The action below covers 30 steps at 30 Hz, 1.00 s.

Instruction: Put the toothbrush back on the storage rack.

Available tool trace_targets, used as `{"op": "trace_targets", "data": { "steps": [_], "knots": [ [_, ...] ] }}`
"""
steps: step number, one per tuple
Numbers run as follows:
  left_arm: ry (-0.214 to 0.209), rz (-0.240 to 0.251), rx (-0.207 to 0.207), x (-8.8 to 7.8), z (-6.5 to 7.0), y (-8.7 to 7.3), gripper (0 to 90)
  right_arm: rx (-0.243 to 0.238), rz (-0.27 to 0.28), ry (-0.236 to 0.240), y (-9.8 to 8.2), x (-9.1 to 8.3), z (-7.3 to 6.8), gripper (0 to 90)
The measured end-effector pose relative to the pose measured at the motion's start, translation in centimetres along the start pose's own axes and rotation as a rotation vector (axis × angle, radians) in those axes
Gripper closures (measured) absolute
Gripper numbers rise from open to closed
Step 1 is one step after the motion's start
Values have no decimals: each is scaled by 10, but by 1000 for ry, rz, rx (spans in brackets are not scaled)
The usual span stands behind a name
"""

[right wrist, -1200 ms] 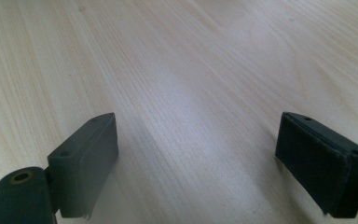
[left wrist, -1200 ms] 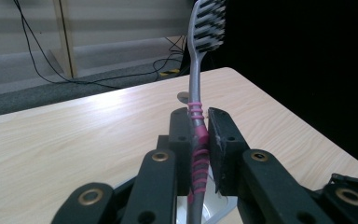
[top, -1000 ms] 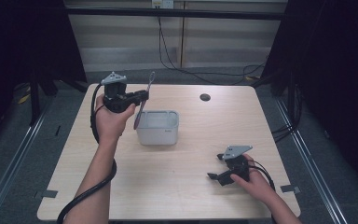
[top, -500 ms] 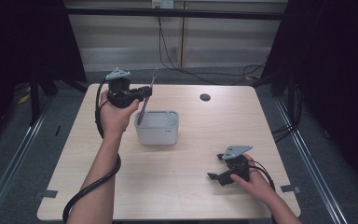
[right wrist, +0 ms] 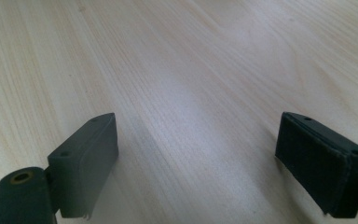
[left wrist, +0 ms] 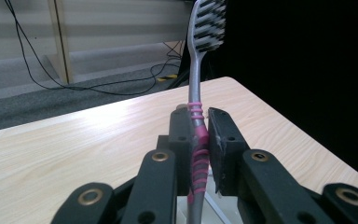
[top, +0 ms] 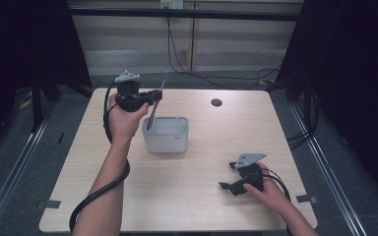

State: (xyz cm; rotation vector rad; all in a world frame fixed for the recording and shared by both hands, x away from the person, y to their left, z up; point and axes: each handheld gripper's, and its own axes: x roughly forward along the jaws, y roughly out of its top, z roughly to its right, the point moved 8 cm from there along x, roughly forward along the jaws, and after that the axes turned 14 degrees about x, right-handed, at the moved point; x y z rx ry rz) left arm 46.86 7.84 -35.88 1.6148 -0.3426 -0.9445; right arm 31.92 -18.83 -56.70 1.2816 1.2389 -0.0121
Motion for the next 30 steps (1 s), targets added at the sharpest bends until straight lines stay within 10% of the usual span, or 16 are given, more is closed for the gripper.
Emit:
{"op": "trace_targets", "data": {
  "steps": [30],
  "knots": [
    [50, 1, -29, 14, -17, -22, 804, 0, -4, 1, 0, 0, 0, 124]
  ]
}}
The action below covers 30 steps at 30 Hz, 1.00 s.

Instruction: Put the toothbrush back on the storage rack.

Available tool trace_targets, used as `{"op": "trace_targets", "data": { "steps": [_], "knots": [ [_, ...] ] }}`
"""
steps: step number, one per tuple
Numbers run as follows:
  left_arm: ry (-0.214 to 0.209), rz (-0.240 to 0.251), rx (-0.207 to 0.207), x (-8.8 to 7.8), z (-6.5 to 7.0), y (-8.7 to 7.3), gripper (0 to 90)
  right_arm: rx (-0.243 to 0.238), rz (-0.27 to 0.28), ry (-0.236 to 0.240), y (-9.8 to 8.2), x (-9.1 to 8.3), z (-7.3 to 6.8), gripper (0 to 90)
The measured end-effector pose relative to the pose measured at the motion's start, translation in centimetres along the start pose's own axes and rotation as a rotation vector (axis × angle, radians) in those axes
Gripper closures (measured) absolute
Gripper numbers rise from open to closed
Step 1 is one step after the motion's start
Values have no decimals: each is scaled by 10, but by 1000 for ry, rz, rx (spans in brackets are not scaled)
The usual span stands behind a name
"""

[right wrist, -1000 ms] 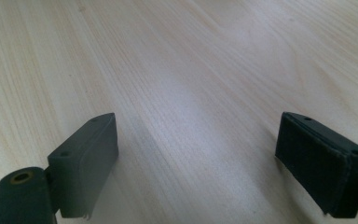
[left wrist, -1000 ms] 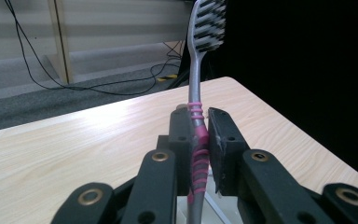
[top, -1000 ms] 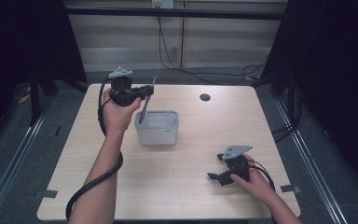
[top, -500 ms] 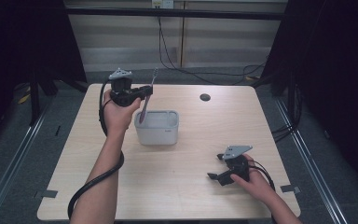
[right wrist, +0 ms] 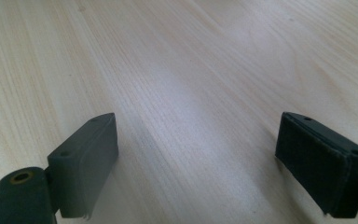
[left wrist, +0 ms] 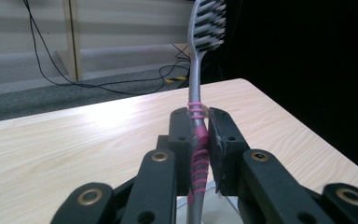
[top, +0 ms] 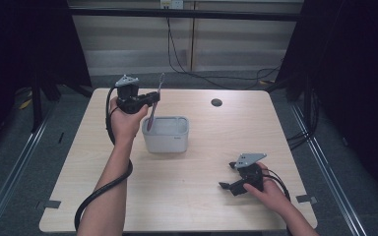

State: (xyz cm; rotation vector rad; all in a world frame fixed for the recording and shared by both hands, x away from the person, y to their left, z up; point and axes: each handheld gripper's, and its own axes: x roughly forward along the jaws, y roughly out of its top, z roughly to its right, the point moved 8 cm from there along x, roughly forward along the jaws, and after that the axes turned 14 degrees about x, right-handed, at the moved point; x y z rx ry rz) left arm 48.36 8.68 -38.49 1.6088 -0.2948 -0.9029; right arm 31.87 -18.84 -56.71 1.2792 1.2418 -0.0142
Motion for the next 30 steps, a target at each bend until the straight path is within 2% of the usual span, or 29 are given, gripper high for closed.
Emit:
{"op": "trace_targets", "data": {
  "steps": [14, 30],
  "knots": [
    [20, -10, -18, 5, -5, -17, 803, 0, 0, 0, 0, 0, 0, 124],
    [24, -1, -29, 1, -4, -23, 801, 0, 0, 0, 0, 0, 0, 124]
  ]
}}
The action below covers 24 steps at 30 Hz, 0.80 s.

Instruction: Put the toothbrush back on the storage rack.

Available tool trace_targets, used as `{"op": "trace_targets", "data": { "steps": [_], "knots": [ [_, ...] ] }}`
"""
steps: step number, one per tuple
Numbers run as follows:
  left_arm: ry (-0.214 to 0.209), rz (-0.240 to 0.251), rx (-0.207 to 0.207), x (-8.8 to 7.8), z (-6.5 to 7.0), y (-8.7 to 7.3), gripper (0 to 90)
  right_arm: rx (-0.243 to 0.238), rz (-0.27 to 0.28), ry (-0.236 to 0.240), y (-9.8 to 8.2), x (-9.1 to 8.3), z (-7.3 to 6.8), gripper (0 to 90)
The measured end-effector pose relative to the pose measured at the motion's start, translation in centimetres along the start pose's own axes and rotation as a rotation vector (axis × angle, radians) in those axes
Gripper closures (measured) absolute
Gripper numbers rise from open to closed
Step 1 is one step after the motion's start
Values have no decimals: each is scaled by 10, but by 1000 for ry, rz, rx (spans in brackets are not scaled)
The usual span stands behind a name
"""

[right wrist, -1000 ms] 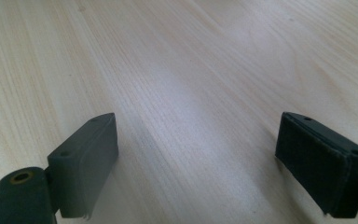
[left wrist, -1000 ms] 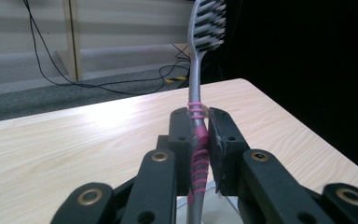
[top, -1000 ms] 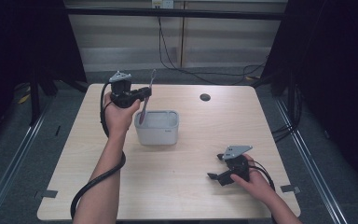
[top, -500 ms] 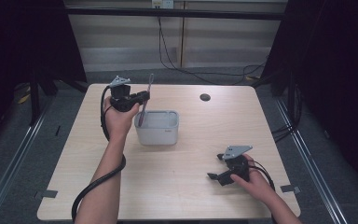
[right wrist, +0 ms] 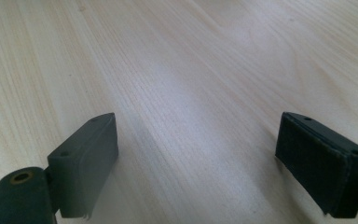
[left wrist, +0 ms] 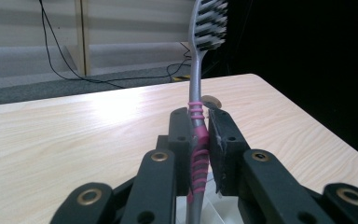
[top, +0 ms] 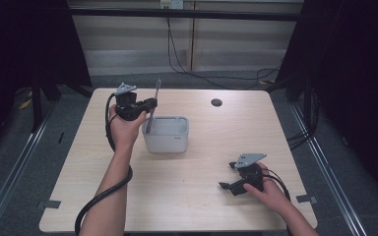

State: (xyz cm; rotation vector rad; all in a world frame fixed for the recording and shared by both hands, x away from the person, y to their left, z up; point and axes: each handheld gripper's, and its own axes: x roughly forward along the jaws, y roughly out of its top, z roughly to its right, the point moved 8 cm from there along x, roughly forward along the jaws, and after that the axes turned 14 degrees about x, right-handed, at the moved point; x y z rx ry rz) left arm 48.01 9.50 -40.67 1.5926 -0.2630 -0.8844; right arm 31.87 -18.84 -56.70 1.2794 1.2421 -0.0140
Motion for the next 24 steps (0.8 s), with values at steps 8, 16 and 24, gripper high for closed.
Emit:
{"op": "trace_targets", "data": {
  "steps": [8, 16, 24],
  "knots": [
    [1, -12, -4, -2, 2, -4, 801, 1, 1, 0, 0, 0, 0, 124],
    [7, -15, 0, -7, 4, -8, 802, 1, 0, 0, 0, 0, 0, 124],
    [11, -17, -3, -12, 5, -11, 802, 1, 0, -1, 0, 0, 0, 124]
  ]
}}
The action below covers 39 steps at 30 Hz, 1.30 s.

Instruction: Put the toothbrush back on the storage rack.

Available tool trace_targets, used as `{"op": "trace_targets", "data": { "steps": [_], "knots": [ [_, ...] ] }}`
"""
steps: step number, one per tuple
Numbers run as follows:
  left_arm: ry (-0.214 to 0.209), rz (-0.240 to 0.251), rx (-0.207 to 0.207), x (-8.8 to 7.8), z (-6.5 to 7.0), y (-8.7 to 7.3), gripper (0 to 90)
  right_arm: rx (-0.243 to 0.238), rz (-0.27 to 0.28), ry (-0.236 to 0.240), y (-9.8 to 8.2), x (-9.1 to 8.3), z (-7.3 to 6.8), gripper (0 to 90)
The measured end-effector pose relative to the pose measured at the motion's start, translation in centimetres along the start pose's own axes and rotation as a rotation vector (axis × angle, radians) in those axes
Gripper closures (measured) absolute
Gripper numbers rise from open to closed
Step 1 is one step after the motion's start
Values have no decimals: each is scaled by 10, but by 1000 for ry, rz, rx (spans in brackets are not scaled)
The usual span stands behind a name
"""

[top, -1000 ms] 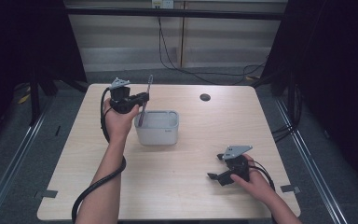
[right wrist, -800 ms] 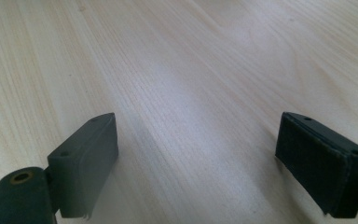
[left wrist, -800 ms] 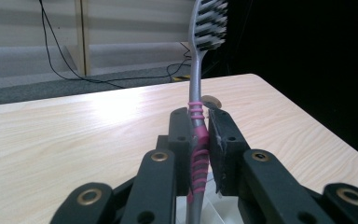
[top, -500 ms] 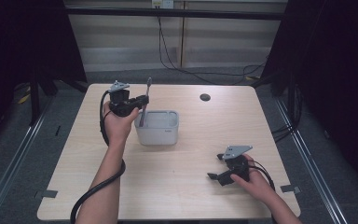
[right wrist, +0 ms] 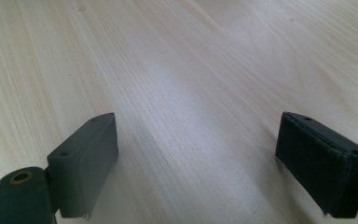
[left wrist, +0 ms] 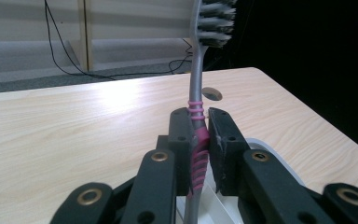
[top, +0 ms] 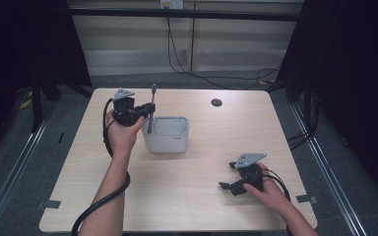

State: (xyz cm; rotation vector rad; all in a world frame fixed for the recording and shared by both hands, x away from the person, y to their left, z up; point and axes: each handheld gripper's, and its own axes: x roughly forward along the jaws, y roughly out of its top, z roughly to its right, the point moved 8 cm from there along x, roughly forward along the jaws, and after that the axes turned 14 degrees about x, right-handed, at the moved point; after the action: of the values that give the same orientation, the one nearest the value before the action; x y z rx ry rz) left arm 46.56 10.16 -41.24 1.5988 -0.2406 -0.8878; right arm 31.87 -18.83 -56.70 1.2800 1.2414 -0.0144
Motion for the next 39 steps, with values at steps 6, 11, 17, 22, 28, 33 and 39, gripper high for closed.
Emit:
{"op": "trace_targets", "data": {
  "steps": [6, 11, 17, 22, 28, 33, 39],
  "knots": [
    [2, -6, 2, -3, 2, -3, 802, 0, 0, 0, 0, 0, 0, 124],
    [9, -7, 3, -5, 2, -6, 802, -1, -1, 0, 0, 0, 0, 124],
    [11, -9, 5, -7, 4, -10, 802, -2, 0, 0, 0, 0, 0, 124],
    [12, -8, 3, -9, 5, -15, 802, -2, 0, 1, 0, 0, 0, 124],
    [11, -7, 1, -12, 6, -19, 802, -1, 0, 1, 0, 0, 0, 124],
    [17, -9, 8, -15, 6, -22, 802, -1, 0, 1, 0, 0, 0, 124],
    [16, -13, 10, -15, 8, -27, 801, -1, 0, 1, 0, 0, 0, 124]
  ]
}}
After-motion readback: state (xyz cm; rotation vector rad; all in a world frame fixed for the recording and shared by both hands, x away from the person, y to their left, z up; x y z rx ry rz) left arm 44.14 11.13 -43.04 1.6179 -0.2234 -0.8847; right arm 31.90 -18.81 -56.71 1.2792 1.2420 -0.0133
